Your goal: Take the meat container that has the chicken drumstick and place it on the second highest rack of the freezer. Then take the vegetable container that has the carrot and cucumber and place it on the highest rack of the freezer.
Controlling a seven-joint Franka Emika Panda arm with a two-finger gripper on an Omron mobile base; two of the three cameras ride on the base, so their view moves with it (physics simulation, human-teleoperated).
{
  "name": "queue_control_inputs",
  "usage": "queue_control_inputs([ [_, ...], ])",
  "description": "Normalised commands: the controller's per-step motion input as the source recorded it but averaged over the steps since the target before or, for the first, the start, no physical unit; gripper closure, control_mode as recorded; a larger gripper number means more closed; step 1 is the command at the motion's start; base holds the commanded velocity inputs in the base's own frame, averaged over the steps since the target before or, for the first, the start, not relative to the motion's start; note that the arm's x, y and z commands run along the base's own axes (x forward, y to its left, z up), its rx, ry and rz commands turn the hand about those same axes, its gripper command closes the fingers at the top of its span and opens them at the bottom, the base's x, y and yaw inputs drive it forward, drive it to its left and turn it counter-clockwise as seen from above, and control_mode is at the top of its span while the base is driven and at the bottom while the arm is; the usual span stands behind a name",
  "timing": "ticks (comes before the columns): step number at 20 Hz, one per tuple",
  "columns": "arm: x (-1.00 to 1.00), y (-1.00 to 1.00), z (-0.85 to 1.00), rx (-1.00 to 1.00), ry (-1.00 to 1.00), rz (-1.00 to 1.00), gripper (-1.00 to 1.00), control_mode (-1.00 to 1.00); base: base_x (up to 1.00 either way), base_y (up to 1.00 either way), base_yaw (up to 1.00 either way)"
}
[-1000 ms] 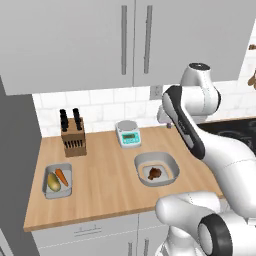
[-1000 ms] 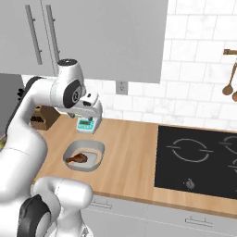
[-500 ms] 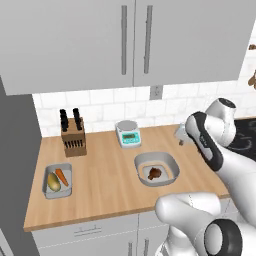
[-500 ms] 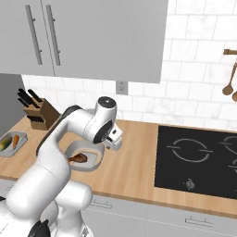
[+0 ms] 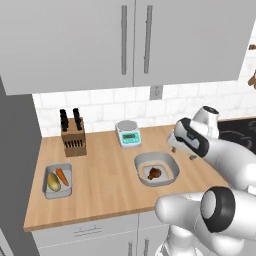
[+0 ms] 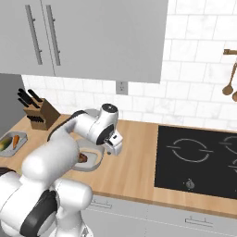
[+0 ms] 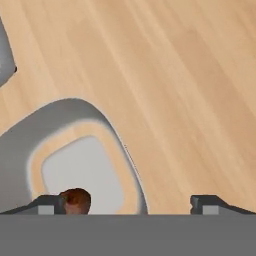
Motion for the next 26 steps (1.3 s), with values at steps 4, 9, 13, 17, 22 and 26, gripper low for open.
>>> queue_control_inputs([
  [4, 0.08, 0.31, -0.6, 0.0, 0.21, 0.0, -1.0, -1.0, 0.0, 0.0, 0.0],
  [9, 0.02, 0.13, -0.4, 0.0, 0.06, 0.01, -1.0, -1.0, 0.0, 0.0, 0.0],
  [13, 0.0, 0.0, -0.55, 0.0, 0.06, 0.03, -1.0, -1.0, 0.0, 0.0, 0.0],
  [17, 0.0, 0.06, -0.46, 0.0, 0.05, 0.02, 1.0, -1.0, 0.0, 0.0, 0.0],
  [22, 0.02, 0.0, -0.12, 0.0, 0.06, 0.0, 1.0, -1.0, 0.0, 0.0, 0.0],
  [26, -0.05, 0.0, 0.04, 0.0, 0.02, 0.0, 1.0, -1.0, 0.0, 0.0, 0.0],
])
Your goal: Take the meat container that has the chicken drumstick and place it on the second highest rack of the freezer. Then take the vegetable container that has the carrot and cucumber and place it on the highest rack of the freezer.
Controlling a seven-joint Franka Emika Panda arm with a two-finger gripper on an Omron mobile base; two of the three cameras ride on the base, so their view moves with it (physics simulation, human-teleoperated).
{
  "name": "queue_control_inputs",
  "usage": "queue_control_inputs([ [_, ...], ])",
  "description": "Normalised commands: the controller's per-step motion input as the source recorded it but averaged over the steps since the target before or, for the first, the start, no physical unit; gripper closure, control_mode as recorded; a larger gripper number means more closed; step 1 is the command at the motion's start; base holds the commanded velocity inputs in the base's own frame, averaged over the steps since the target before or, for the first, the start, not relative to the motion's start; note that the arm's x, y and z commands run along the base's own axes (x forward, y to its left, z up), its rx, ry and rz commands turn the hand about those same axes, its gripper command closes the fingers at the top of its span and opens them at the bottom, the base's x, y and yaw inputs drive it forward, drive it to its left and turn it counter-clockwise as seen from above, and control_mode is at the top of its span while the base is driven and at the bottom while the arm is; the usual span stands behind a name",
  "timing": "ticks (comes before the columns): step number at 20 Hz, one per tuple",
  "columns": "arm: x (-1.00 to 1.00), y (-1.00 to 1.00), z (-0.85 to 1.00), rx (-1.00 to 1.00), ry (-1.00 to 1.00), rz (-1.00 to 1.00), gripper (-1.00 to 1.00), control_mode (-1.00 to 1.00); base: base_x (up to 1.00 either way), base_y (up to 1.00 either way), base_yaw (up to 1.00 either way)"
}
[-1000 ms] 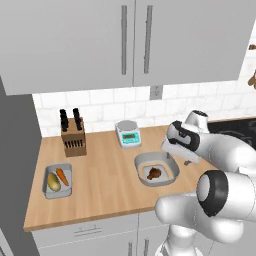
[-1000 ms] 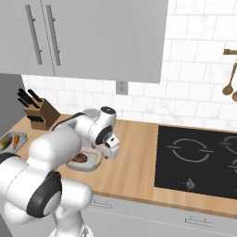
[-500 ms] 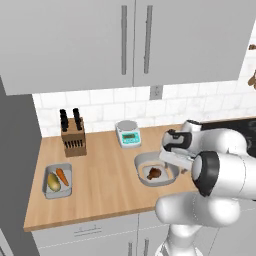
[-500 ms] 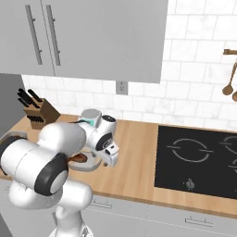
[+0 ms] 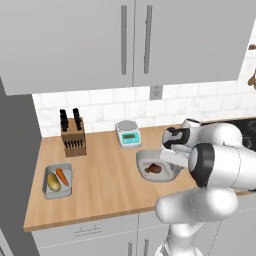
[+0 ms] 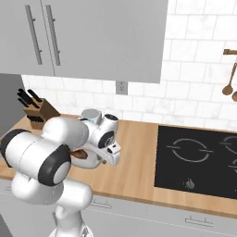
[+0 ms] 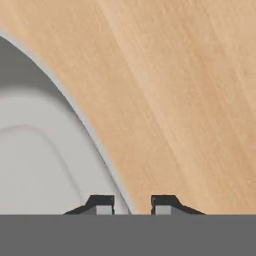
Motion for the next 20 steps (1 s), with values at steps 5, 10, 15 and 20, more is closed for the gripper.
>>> queue_control_inputs([
  [5, -0.11, 0.12, 0.49, 0.0, -0.02, -0.14, 1.0, -1.0, 0.0, 0.0, 0.0],
  [10, -0.67, 0.23, 0.96, -0.01, -0.14, -0.34, 1.0, -1.0, 0.0, 0.0, 0.0],
  [15, -1.0, 0.0, 0.96, 0.03, -0.21, -0.45, 1.0, -1.0, 0.0, 0.0, 0.0],
  [20, -1.0, 0.02, 0.35, 0.03, -0.3, -0.33, 1.0, -1.0, 0.0, 0.0, 0.0],
])
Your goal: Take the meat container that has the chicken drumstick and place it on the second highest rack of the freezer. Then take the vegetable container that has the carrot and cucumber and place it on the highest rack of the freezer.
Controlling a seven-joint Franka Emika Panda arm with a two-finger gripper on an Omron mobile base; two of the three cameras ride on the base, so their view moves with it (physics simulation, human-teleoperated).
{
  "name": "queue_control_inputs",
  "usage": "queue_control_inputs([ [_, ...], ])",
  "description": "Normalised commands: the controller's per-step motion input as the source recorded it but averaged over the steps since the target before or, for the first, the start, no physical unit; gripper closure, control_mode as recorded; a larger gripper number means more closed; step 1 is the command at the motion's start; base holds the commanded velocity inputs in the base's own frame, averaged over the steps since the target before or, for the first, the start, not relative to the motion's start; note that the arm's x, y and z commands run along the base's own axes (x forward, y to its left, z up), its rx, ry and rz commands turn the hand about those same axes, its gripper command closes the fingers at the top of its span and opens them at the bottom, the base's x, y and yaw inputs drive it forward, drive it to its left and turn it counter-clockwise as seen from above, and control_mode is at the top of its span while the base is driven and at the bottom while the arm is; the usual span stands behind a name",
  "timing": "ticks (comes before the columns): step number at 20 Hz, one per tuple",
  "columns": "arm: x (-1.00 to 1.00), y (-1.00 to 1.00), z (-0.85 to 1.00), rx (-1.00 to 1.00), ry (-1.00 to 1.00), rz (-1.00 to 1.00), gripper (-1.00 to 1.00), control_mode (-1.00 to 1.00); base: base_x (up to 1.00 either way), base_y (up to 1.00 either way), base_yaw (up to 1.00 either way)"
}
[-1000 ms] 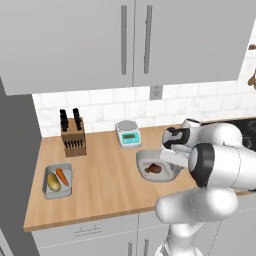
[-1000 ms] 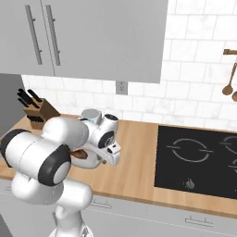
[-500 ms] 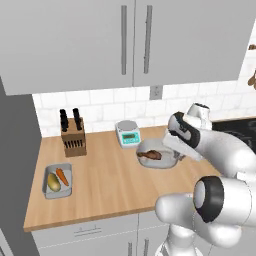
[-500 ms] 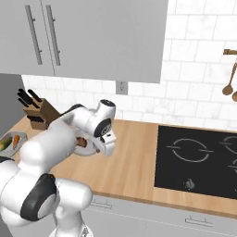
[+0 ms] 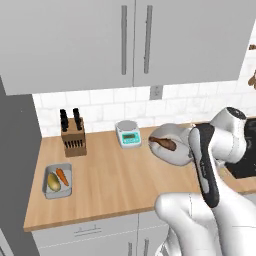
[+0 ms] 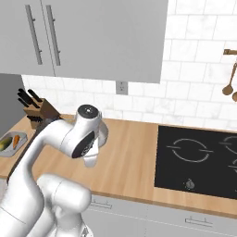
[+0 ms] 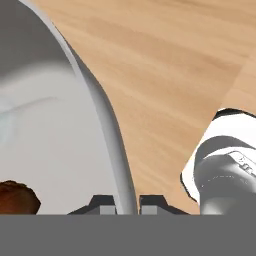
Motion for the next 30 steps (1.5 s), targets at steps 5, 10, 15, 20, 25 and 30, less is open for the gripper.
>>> queue_control_inputs([
  [5, -0.4, 0.06, 0.0, 0.0, -0.2, -0.07, 1.0, 1.0, -0.6, 0.31, -0.02],
  [10, 0.0, 0.0, 0.0, 0.0, 0.0, 0.0, 1.0, 1.0, -1.0, 0.82, 0.09],
  [15, 0.0, 0.0, 0.0, 0.0, 0.0, 0.0, 1.0, 1.0, -1.0, 0.89, 0.34],
  [20, 0.0, 0.0, 0.0, 0.0, 0.0, 0.0, 1.0, 1.0, -0.73, 1.0, 0.54],
  [25, 0.0, 0.0, 0.0, 0.0, 0.0, 0.0, 1.0, 1.0, -0.32, 1.0, 0.67],
  [30, 0.0, 0.0, 0.0, 0.0, 0.0, 0.0, 1.0, 1.0, -0.06, 1.0, 0.58],
])
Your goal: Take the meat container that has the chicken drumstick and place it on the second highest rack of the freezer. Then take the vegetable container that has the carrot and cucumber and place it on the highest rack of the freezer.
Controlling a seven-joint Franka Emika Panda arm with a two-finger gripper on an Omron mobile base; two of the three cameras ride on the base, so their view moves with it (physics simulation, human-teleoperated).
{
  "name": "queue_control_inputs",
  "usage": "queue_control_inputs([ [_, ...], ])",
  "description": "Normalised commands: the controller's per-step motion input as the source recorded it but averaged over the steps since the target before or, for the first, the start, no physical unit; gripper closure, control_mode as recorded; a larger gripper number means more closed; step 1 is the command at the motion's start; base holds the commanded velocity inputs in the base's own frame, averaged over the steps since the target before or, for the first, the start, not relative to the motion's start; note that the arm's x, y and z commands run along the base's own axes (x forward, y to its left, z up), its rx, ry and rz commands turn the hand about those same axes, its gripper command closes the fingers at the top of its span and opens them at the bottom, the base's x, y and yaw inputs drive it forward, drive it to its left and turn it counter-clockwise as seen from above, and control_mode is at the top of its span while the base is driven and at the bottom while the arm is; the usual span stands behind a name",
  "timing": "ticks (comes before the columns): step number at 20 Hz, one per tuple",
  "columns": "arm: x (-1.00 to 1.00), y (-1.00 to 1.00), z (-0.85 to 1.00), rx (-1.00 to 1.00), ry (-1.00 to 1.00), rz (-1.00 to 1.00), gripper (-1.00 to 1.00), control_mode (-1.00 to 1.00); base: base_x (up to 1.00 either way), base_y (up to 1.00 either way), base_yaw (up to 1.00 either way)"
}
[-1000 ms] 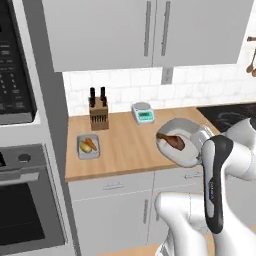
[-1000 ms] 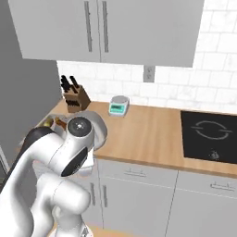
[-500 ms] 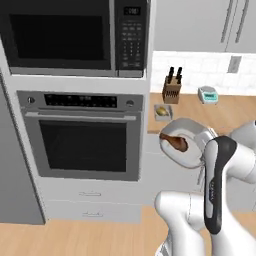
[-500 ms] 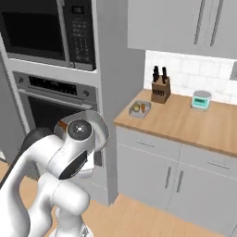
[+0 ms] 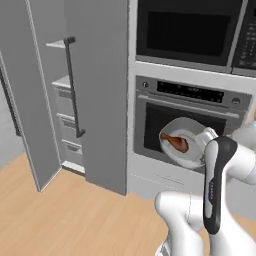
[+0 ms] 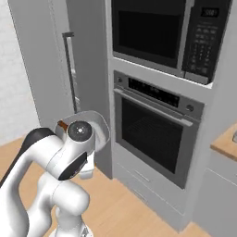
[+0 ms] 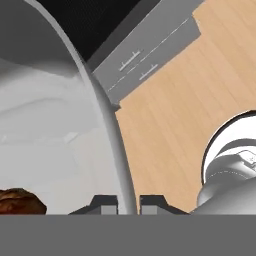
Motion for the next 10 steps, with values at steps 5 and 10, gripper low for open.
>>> queue_control_inputs([
  [5, 0.0, 0.0, 0.0, 0.0, 0.0, 0.0, 1.0, 1.0, 0.51, 1.0, 0.4],
  [10, 0.0, 0.0, 0.0, 0.0, 0.0, 0.0, 1.0, 1.0, 1.0, 1.0, 0.08],
])
